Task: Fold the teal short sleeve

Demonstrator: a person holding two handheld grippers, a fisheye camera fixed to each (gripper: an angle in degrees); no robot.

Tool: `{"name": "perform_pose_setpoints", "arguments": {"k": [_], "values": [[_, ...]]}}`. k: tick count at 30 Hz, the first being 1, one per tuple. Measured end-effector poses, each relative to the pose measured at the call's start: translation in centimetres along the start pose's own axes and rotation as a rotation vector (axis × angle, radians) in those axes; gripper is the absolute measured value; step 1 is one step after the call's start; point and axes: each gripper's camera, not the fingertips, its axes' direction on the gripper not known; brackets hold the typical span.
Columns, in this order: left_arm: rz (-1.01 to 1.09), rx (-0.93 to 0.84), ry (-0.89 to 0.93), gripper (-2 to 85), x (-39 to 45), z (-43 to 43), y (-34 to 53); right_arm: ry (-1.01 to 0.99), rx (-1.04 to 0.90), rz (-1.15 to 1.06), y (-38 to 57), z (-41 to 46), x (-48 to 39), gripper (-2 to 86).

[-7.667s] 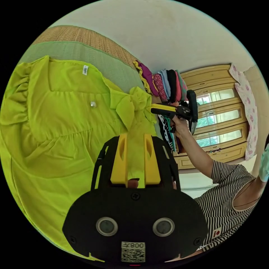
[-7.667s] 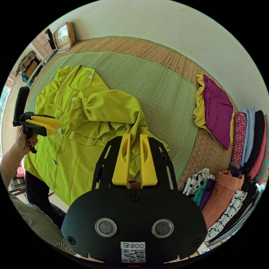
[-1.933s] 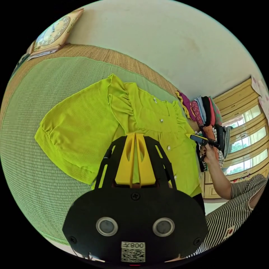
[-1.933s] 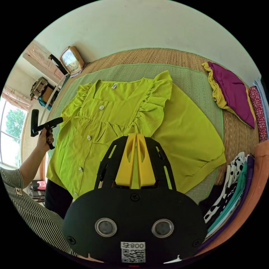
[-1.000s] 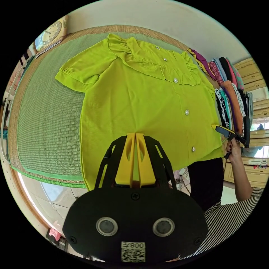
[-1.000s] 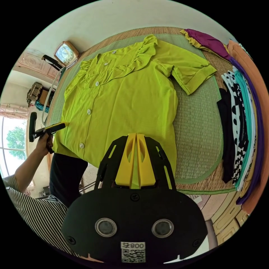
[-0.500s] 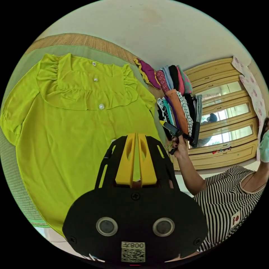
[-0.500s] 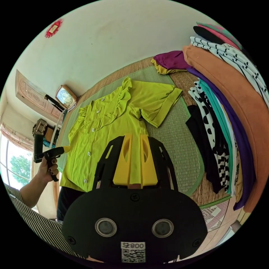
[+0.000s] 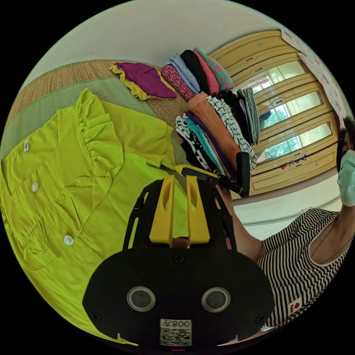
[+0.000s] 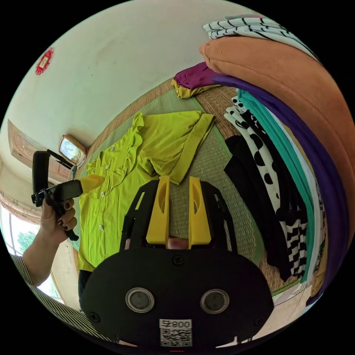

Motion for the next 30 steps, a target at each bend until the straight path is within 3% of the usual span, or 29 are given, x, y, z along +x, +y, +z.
{"name": "perform_pose_setpoints", "arguments": {"k": [15, 20, 24, 30], "values": [[0.303, -0.239, -0.240, 8.8, 2.0, 23.6, -12.5, -0.031, -0.007, -0.044, -0.6, 1.6, 2.2, 3.5], [0.416, -0.383, -0.490, 7.7, 2.3, 32.2, -13.3, -0.065, -0.017, -0.049, -0.7, 1.9, 3.0, 2.5], [0.503, -0.376, -0.600, 5.8, 2.7, 34.6, -12.2, -0.113, -0.018, -0.036, -0.8, 2.0, 3.9, 2.0], [0.461, -0.359, -0.551, 1.7, 0.2, 35.6, -12.1, -0.151, -0.026, -0.039, -0.9, 2.2, 4.6, 1.3]]}}
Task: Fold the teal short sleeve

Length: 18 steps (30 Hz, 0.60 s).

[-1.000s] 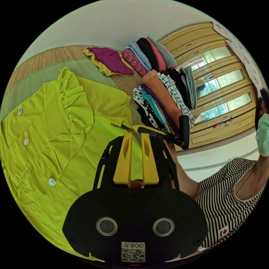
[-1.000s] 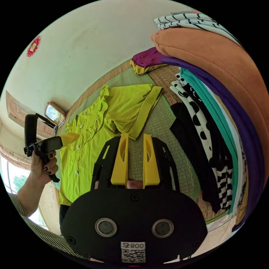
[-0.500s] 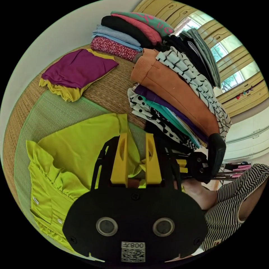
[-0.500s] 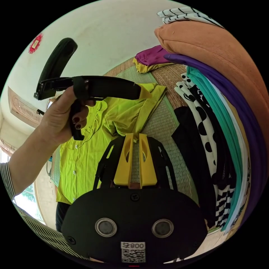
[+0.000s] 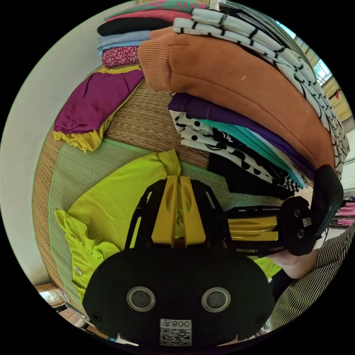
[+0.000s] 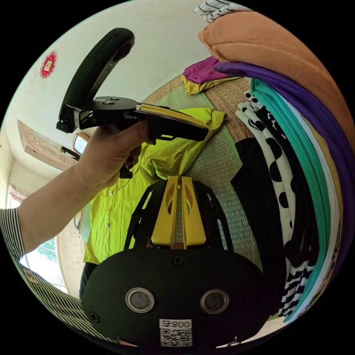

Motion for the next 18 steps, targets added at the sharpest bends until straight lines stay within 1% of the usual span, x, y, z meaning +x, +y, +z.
{"name": "perform_pose_setpoints", "arguments": {"k": [3, 9, 14, 18], "values": [[-0.026, 0.015, 0.019, 1.1, -1.3, 0.4, 0.7, -0.026, 0.002, 0.007, 0.0, 0.0, 0.4, 0.9], [-0.115, 0.121, 0.098, 0.8, -5.2, -1.4, 3.2, -0.003, 0.043, -0.027, 0.0, -0.2, -0.2, 0.6], [-0.292, 0.282, 0.270, 0.8, -11.8, -4.0, 7.5, 0.011, 0.136, -0.078, 0.2, -1.2, -1.3, 0.6], [-0.387, 0.406, 0.356, 0.7, -15.9, -6.2, 11.5, -0.021, 0.228, -0.142, 0.4, -2.3, -2.6, 0.5]]}}
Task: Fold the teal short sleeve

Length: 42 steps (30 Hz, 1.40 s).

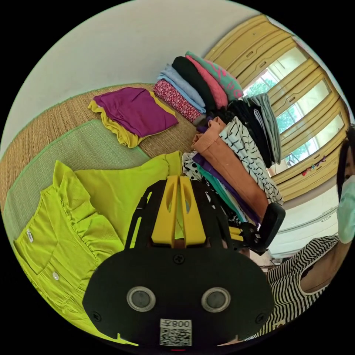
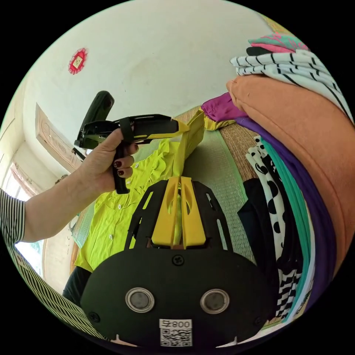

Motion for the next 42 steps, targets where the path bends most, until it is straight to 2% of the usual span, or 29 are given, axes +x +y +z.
{"name": "perform_pose_setpoints", "arguments": {"k": [5, 11, 17, 26, 33, 36, 42], "values": [[-0.086, 0.149, 0.068, 0.7, -5.3, -6.7, 3.0, -0.081, 0.032, -0.077, -0.3, 0.4, -1.9, 0.5], [-0.237, 0.253, 0.086, 0.7, -12.5, -11.8, 8.1, -0.118, -0.017, -0.172, -0.5, 2.9, -4.8, 0.5], [-0.376, 0.274, 0.129, 0.8, -19.7, -13.3, 11.7, -0.103, -0.107, -0.260, -0.6, 5.7, -7.3, 0.3], [-0.497, 0.220, 0.086, 1.3, -27.1, -13.9, 14.2, -0.099, -0.284, -0.280, -1.2, 10.0, -8.3, 0.1], [-0.459, 0.239, 0.019, 1.9, -27.1, -16.3, 14.4, -0.007, -0.302, -0.231, -2.3, 10.7, -8.1, 0.1], [-0.375, 0.236, 0.017, 2.0, -25.6, -16.6, 12.8, 0.037, -0.309, -0.197, -2.7, 10.9, -7.7, 0.0], [-0.164, 0.088, -0.021, 1.1, -21.7, -12.2, 5.7, 0.044, -0.280, -0.105, -3.6, 10.7, -6.3, 0.0]]}}
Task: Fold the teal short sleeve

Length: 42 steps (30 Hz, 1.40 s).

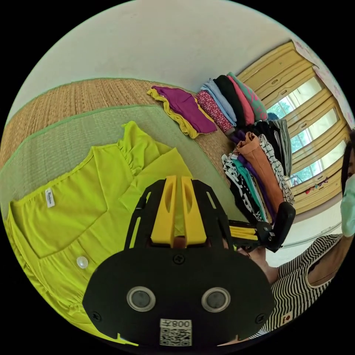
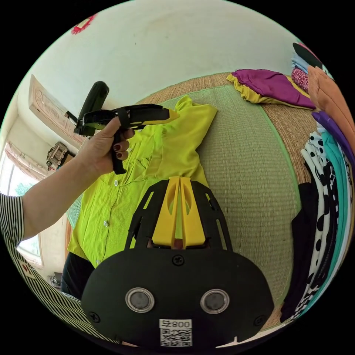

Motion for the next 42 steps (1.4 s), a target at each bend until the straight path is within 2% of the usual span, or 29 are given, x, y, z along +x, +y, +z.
{"name": "perform_pose_setpoints", "arguments": {"k": [6, 10, 18, 25, 28, 35, 42], "values": [[-0.001, -0.131, -0.046, 0.4, 1.2, 6.3, -3.4, -0.043, 0.014, 0.064, -0.4, -0.5, 1.7, 0.0], [0.031, -0.128, -0.050, 0.2, 3.2, 7.3, -4.1, -0.080, 0.036, 0.114, -0.4, -0.9, 2.9, 0.0], [0.077, -0.066, 0.014, 0.3, 7.0, 2.8, -0.7, -0.134, 0.054, 0.152, -0.6, -1.2, 4.2, 0.0], [0.132, -0.192, 0.004, 0.2, 11.4, 4.1, 4.2, -0.196, 0.095, 0.068, -1.0, -2.1, 3.0, 0.0], [0.160, -0.189, -0.009, 0.2, 13.4, 4.8, 4.3, -0.148, 0.103, 0.017, -1.4, -2.6, 2.3, 0.0], [0.226, -0.191, -0.006, 0.2, 16.9, 3.3, 4.0, -0.038, 0.040, 0.082, -2.0, -1.5, 3.3, 0.1], [0.163, -0.085, -0.127, 0.2, 17.0, -0.1, 0.3, -0.069, 0.025, 0.119, -2.2, -1.0, 3.9, 0.0]]}}
